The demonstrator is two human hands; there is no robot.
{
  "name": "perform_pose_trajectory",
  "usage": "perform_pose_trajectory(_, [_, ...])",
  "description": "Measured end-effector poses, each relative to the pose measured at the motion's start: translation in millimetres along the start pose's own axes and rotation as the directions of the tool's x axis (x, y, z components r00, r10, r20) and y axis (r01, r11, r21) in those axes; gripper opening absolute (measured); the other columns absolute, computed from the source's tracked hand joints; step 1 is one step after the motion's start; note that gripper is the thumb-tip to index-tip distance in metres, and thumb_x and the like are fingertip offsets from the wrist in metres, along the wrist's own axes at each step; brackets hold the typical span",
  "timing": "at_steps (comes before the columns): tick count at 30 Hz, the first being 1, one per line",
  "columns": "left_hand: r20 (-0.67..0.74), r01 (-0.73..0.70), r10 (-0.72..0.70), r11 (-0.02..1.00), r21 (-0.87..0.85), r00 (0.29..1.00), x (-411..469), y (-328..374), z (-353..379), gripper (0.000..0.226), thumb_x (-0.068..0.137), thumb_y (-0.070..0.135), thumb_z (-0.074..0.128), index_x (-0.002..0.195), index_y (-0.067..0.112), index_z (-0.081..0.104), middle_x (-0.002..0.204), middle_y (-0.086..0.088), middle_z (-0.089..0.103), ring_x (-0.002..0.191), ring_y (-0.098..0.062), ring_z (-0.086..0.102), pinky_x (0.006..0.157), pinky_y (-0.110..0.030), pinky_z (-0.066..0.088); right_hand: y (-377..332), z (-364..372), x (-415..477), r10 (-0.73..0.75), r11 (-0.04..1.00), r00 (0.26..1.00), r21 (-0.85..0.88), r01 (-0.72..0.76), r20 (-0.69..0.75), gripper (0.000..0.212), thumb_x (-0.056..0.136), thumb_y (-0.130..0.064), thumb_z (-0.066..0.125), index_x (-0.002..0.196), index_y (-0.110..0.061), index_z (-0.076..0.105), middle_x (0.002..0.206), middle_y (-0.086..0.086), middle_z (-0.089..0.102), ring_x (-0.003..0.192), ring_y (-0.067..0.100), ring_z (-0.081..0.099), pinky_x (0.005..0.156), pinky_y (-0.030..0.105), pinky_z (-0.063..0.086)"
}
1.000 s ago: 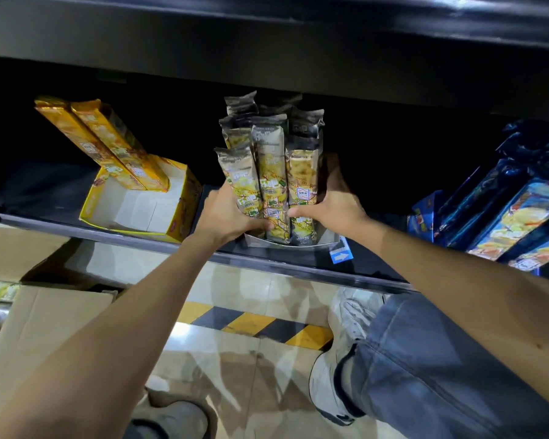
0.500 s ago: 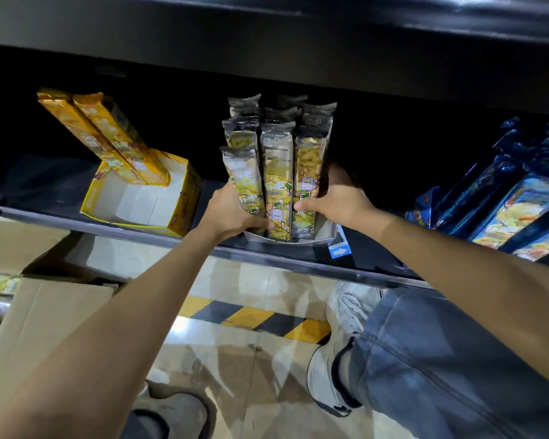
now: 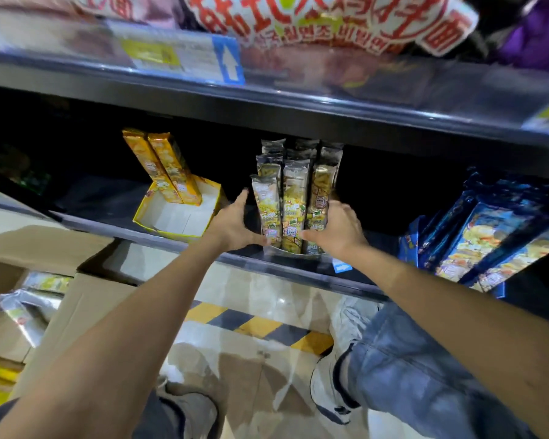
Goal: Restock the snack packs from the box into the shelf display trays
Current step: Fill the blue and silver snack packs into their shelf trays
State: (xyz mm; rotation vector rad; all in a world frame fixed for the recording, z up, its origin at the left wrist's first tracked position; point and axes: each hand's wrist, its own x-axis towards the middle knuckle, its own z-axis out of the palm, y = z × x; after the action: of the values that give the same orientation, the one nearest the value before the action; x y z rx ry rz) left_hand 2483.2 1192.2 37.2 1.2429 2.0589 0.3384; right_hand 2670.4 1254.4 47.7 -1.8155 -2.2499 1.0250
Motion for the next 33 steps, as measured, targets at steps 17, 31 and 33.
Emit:
perform_pose_trajectory(17, [-0.357,0.177,-0.061,0.937,0.302,0.932,-231.4,-68.5,-142.1,0.09,0.083,0.055,0.058,0.152,0.025,0.008,0.159,-0.004,0.011,0.146,-0.027,0.015,0.116,-0.044,0.022,-201.1,-9.7,-154.0,-0.582,0.693,0.764,-0.321,0.645,0.279,0.075,0.089,-0.037,0.057,0.15,-0.016,0.018,0.146,0.012,0.041,0.132,0.031,0.041,0.102,0.039,0.04])
perform_pose_trajectory(31, [-0.498,0.535,-0.431,0.841,0.08,0.752,-283.1,-277.5,-161.3,0.087,0.087,0.051,0.053,0.152,0.021,0.001,0.16,-0.007,0.006,0.146,-0.03,0.013,0.116,-0.047,0.02,-361.1,194.6,-173.5,-0.702,0.283,0.416,-0.309,0.908,0.578,0.051,0.09,-0.037,0.051,0.135,-0.014,0.041,0.129,0.012,0.055,0.119,0.032,0.051,0.086,0.037,0.043])
perform_pose_trajectory(33, [-0.495,0.565,-0.461,0.822,0.075,0.736,-261.8,-309.5,-146.7,0.082,0.09,0.047,0.05,0.151,0.021,0.002,0.16,-0.008,0.005,0.146,-0.031,0.013,0.115,-0.047,0.018,-371.4,239.4,-153.9,-0.687,0.282,0.418,-0.312,0.907,0.594,0.05,0.089,-0.039,0.048,0.133,-0.017,0.043,0.124,0.013,0.058,0.114,0.033,0.054,0.08,0.036,0.043])
